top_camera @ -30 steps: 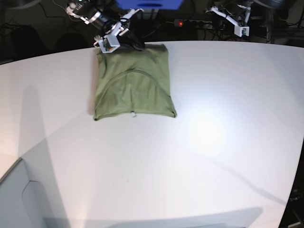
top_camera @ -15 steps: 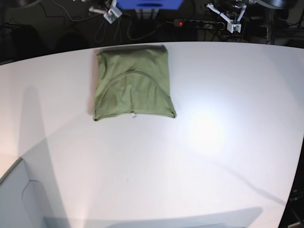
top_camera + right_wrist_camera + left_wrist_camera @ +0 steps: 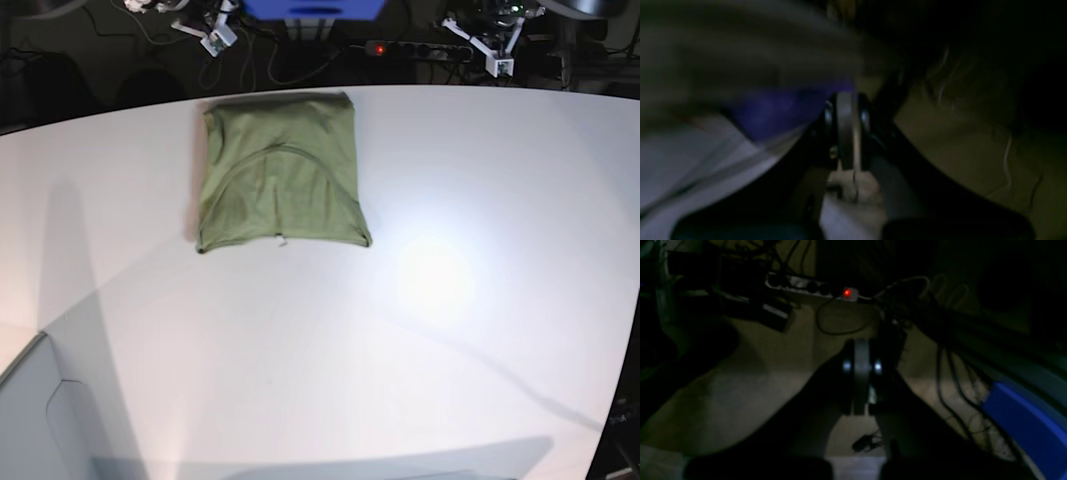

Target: Fold the T-shirt properly

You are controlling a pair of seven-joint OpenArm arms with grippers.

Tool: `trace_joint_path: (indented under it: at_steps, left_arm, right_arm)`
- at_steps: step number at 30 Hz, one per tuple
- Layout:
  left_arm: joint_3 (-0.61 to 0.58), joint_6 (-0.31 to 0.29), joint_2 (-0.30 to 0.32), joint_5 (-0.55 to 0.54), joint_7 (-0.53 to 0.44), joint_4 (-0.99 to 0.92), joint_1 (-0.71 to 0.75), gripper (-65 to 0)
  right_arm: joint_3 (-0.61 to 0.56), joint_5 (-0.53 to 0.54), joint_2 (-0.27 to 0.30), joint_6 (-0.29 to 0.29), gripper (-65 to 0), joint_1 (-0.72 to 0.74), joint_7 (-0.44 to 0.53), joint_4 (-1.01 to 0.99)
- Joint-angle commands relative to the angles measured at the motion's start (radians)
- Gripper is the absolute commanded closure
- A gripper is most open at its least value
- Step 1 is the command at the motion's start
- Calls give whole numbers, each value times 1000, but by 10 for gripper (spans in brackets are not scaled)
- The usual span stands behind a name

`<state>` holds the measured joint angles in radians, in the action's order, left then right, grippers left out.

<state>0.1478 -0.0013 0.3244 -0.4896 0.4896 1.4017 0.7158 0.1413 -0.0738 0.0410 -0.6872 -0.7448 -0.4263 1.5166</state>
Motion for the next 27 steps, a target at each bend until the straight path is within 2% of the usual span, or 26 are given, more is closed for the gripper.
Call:
trace_joint_path:
  at_steps: [1,9,11,12,13,15,20,22,24,27]
  left_arm:
    - [0,1,6,-2,-1,-20,-6,0]
    - [-110,1,9,-2,-4,-276,-155,0]
    - [-141,1,6,-2,-13,-338,-198,0]
    - [-158,1,6,-2,-30,-370,-213,0]
    - [-182,1,6,-2,-64,-408,-230,0]
    - [-236,1,6,-2,-142,-482,-266,0]
    - [-391,4,6,-4,-300,-669,-347,0]
    - [-428,4,5,-7,-335,-715,-361,0]
    - [-452,2,-1,-13,-365,-744,-370,0]
    - [-462,2,-34,-4,-401,-783,-381,0]
  right_arm:
    - [14,21,-2,-11,-1,15,17,-14]
    - [154,19,13,-11,-1,195,25,-330]
    - [165,19,29,-11,-1,245,71,-440]
    - [162,19,38,10,-1,268,103,-497]
    - [159,19,52,53,-1,294,140,-563]
    - [145,19,67,177,-1,333,215,-676]
    - [37,19,87,581,-1,397,455,-934]
    - [-19,19,87,697,-1,419,530,-1013]
    - [-82,19,83,791,-1,440,599,-1083]
    - [-170,19,79,860,-1,479,648,-1148]
